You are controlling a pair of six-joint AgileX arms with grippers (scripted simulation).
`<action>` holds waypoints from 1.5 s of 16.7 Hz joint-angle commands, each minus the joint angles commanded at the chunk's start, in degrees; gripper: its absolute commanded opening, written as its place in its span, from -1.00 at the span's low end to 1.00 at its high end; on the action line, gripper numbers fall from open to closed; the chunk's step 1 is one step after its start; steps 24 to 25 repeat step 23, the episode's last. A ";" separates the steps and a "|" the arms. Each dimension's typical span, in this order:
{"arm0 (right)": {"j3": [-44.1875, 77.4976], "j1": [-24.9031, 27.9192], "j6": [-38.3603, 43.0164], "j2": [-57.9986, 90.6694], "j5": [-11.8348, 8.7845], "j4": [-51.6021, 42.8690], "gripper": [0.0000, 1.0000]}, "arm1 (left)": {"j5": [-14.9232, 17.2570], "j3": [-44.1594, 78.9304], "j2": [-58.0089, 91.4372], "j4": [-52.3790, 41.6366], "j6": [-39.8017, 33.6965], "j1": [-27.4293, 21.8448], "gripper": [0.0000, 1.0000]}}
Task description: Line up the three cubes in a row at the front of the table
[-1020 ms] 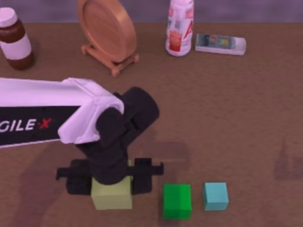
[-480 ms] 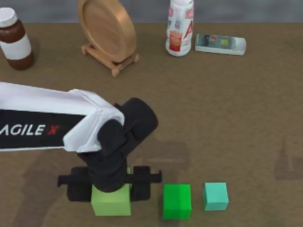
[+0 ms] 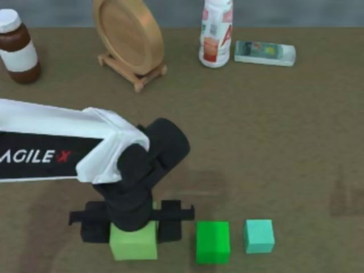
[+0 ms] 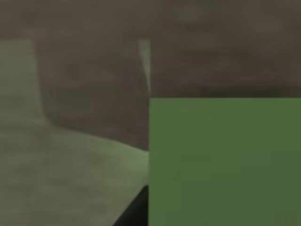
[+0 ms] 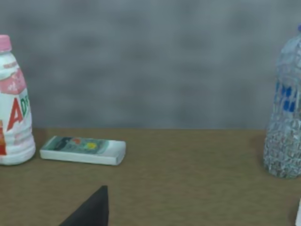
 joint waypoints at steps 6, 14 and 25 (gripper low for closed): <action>0.00 0.00 0.00 0.00 0.00 0.00 1.00 | 0.00 0.00 0.00 0.00 0.00 0.00 1.00; 0.00 0.00 0.00 0.00 0.00 0.00 1.00 | -0.01 0.72 -0.41 -0.98 -0.02 -0.05 1.00; 0.00 0.00 0.00 0.00 0.00 0.00 1.00 | -0.02 9.27 -7.08 -16.32 -0.29 0.95 1.00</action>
